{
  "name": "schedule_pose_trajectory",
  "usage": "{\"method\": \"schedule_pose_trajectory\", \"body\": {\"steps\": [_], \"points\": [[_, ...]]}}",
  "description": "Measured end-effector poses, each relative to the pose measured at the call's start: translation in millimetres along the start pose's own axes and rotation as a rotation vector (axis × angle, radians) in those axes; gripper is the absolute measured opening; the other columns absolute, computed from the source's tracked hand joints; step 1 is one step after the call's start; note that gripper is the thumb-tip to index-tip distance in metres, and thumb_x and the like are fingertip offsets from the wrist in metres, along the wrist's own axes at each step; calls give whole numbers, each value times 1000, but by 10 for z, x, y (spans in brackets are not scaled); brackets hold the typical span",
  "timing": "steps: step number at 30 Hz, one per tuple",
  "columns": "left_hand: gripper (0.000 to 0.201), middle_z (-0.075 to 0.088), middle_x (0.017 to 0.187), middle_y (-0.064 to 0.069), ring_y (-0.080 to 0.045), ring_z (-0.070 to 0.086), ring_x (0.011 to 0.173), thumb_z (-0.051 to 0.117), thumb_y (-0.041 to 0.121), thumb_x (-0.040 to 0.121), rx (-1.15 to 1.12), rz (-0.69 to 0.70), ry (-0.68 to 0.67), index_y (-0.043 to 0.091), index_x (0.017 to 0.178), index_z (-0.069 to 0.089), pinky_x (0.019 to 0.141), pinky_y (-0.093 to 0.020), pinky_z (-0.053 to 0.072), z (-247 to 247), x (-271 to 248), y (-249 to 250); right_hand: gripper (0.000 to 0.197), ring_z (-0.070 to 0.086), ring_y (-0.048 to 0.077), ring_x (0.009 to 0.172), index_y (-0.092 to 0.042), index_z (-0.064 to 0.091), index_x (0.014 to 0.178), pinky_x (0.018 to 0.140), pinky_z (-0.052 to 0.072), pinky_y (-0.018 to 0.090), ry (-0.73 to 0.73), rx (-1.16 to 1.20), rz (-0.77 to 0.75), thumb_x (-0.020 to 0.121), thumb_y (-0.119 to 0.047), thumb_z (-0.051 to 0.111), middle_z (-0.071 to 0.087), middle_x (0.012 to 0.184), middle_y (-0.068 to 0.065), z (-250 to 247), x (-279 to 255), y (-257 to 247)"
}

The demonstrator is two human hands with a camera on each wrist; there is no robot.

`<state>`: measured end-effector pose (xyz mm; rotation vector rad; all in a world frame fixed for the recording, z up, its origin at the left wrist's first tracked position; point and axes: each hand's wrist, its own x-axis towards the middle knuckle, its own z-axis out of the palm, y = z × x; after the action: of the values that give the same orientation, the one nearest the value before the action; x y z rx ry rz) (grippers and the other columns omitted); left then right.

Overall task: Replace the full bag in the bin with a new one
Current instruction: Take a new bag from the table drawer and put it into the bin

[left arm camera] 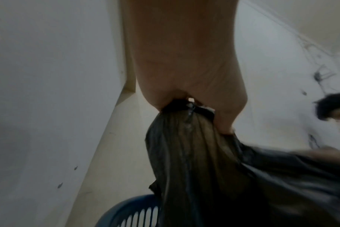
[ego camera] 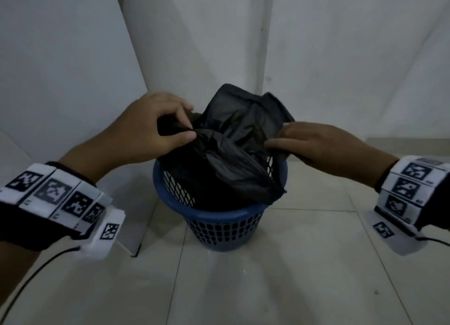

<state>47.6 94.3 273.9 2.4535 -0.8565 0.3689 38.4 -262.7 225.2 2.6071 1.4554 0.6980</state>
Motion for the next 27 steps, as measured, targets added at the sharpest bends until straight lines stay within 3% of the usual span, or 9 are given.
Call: {"method": "schedule_pose_trajectory", "body": {"steps": [3,6,8,10,14,18,21,24,27], "points": [[24,70,102,14,0,66,97,74,7,87,-118,17,-52,27,91,62,89,-25,53,80,-203,45,37,66,39,87,-8,55,127,55,55,43,36,-11,-161,101,5,32,65,104,23,-8,-163,-32],[43,67,100,8,-9,54,90,67,-6,87,115,227,-116,24,119,67,81,-16,43,241,-397,39,32,67,40,90,2,72,98,66,57,44,87,8,-296,104,-3,41,69,101,24,25,-235,-163],[38,66,101,0,-19,49,90,63,-7,86,296,447,-166,16,115,72,78,-25,42,367,-528,96,26,66,39,92,2,71,85,71,55,44,52,19,-384,100,-1,49,69,100,23,95,-284,-252],[23,67,101,-4,-26,55,89,62,-1,87,380,638,-217,14,97,76,72,-34,49,484,-702,134,24,66,39,89,-1,67,81,69,53,45,-19,21,-438,99,-1,53,68,96,21,204,-371,-309],[25,67,97,-5,-29,60,83,54,12,97,379,752,-280,19,84,74,61,-39,49,652,-968,-5,23,62,36,79,-3,66,84,68,52,44,-130,41,-383,100,-1,50,63,92,17,439,-536,-337],[24,64,92,1,-24,59,77,58,18,89,383,713,-401,23,105,76,51,-33,48,798,-1172,-225,13,61,33,76,-4,65,89,61,54,38,-162,90,-247,92,1,54,61,93,15,582,-633,-386],[22,65,89,10,-16,60,76,61,29,88,306,528,-448,29,105,75,45,-30,47,910,-1322,-297,13,59,28,72,-8,65,91,56,51,34,-178,114,-157,89,-3,52,62,92,11,679,-676,-460],[11,64,80,17,-6,59,70,60,37,90,158,266,-271,31,88,69,55,-28,49,931,-1363,-291,11,52,24,71,-9,62,89,61,46,32,-142,273,49,80,-7,57,58,84,5,693,-674,-529],[18,57,65,13,-4,55,58,55,37,95,-32,-74,13,29,79,53,53,-15,40,934,-1325,-279,13,49,18,69,-17,51,88,62,42,29,-49,567,381,78,-10,57,51,81,-3,630,-627,-547]]}}
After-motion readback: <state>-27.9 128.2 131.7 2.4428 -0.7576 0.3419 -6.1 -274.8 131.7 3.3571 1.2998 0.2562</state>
